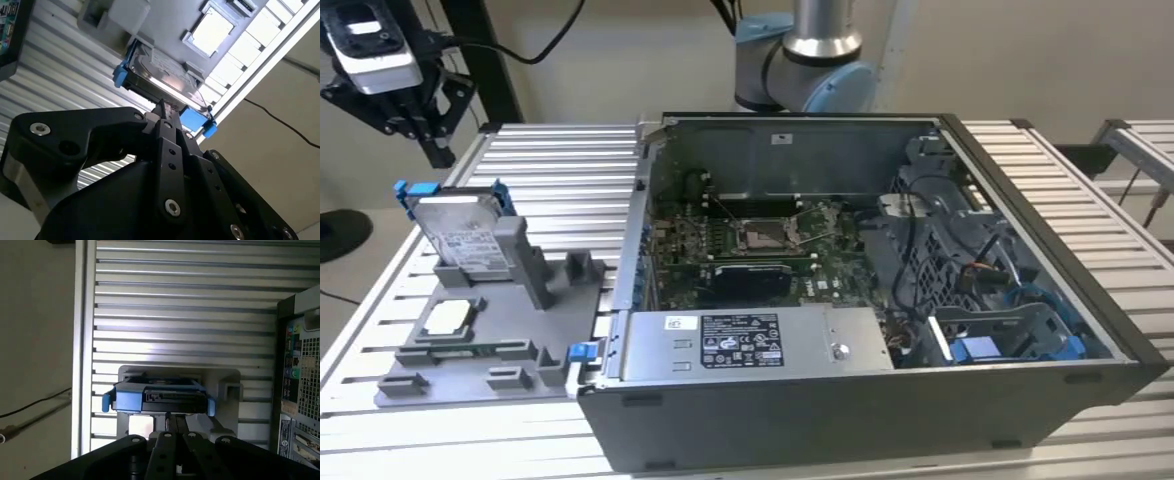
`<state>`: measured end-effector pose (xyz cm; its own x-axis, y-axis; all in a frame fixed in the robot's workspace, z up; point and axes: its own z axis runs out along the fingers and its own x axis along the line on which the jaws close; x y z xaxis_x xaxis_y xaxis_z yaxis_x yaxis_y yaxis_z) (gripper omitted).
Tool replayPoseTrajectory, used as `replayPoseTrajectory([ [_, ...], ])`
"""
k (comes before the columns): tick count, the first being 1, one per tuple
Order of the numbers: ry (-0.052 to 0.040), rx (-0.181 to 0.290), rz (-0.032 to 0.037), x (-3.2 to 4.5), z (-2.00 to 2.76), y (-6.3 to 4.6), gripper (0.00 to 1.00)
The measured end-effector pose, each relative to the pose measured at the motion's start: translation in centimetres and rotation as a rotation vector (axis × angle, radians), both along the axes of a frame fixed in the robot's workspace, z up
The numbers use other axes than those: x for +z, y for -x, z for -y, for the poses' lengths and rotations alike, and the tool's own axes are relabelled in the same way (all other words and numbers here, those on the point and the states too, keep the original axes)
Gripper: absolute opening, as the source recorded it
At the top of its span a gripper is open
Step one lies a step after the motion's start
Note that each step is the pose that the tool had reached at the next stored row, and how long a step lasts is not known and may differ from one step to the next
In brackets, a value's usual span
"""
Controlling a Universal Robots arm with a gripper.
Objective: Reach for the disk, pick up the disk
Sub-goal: 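Reach for the disk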
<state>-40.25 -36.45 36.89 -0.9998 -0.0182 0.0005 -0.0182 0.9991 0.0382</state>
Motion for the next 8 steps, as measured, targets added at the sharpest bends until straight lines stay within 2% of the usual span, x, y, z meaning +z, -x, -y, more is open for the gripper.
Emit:
replayPoseTrajectory([
  [3,0.0,-0.001,0.0,-0.02,-0.12,1.1,0.0],
  [4,0.0,-0.001,0.0,-0.03,-0.14,1.9,0.0],
  [8,0.0,-0.001,-0.0001,-0.05,-0.14,2.7,0.0],
])
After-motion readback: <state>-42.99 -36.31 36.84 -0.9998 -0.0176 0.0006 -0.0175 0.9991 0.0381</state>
